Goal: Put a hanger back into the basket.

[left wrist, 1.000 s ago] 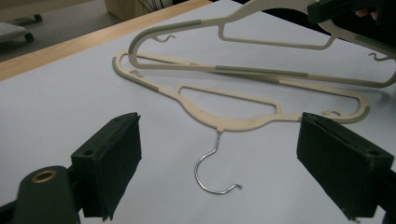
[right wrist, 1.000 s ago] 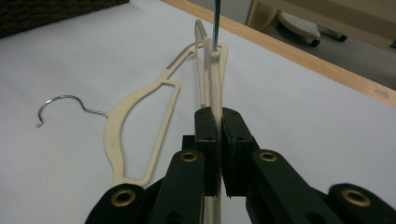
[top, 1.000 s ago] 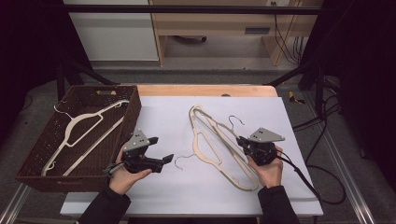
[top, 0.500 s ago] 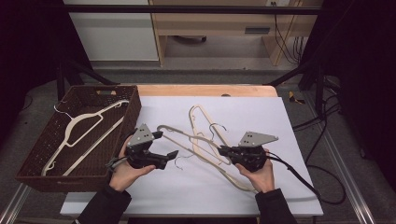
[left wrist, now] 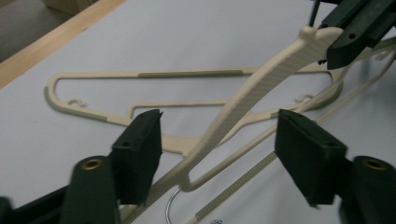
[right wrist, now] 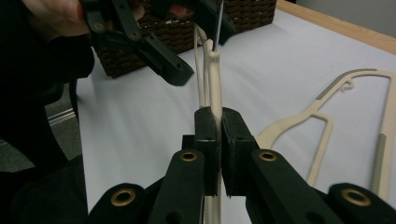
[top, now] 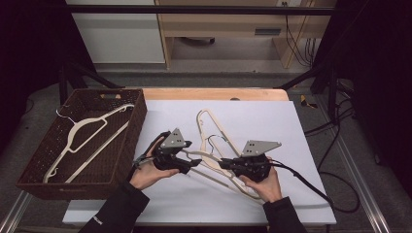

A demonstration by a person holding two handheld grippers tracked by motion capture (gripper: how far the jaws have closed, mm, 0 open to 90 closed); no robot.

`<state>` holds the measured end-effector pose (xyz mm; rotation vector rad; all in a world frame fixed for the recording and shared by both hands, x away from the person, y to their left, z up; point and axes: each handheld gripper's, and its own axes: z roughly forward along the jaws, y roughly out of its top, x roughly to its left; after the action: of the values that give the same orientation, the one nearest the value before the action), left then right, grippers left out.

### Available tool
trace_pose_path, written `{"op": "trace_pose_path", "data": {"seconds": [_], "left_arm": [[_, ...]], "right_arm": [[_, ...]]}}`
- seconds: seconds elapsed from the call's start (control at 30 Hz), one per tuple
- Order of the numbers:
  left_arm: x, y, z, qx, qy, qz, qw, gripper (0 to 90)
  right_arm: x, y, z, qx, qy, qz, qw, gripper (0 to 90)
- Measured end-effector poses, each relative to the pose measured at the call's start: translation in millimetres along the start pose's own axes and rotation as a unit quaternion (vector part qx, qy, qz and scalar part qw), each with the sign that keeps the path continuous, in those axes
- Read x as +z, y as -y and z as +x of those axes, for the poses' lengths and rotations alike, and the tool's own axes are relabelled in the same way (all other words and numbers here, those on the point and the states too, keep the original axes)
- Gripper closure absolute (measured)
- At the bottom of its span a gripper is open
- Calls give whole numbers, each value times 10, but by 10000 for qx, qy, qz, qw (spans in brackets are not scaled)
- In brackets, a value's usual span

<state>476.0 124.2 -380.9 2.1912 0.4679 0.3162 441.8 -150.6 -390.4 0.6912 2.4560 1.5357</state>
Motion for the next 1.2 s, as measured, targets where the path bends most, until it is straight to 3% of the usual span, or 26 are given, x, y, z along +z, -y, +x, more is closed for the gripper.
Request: {"op": "trace_pose_path", "data": {"seconds": [0.23, 0.27, 0.5, 0.63, 0.7, 0.73, 0.93, 0.97, 1.2], "left_arm": [[57, -12, -13, 308, 130, 139, 9993, 562], [62, -10, -23, 266, 172, 118, 9994, 604], [26, -4, -58, 451, 120, 342, 9983, 681], [19, 19, -114, 391, 276, 356, 9982, 756], [12, 29, -142, 396, 330, 416, 9978, 780], [18, 40, -167, 256, 361, 318, 9985, 788], [12, 64, -235, 223, 583, 327, 9975, 848], [20, 70, -250, 92, 656, 219, 9976, 854], [-77, 61, -252, -189, 379, 26, 9991, 862]], "right_arm": [[29, 7, 9, -27, -118, 84, 9999, 870], [31, 6, 12, -27, -134, 94, 9999, 870], [40, 1, 10, 3, -142, 103, 9998, 853], [35, 0, 5, -64, 240, 121, 9996, 787], [43, 8, 7, -125, 354, 135, 9992, 757], [50, 11, 7, -153, 400, 140, 9990, 740], [76, 20, 6, -196, 651, 35, 9977, 597], [73, 20, 5, -206, 679, 22, 9975, 582], [-42, -5, 3, -126, 941, -257, 9951, 380]]}}
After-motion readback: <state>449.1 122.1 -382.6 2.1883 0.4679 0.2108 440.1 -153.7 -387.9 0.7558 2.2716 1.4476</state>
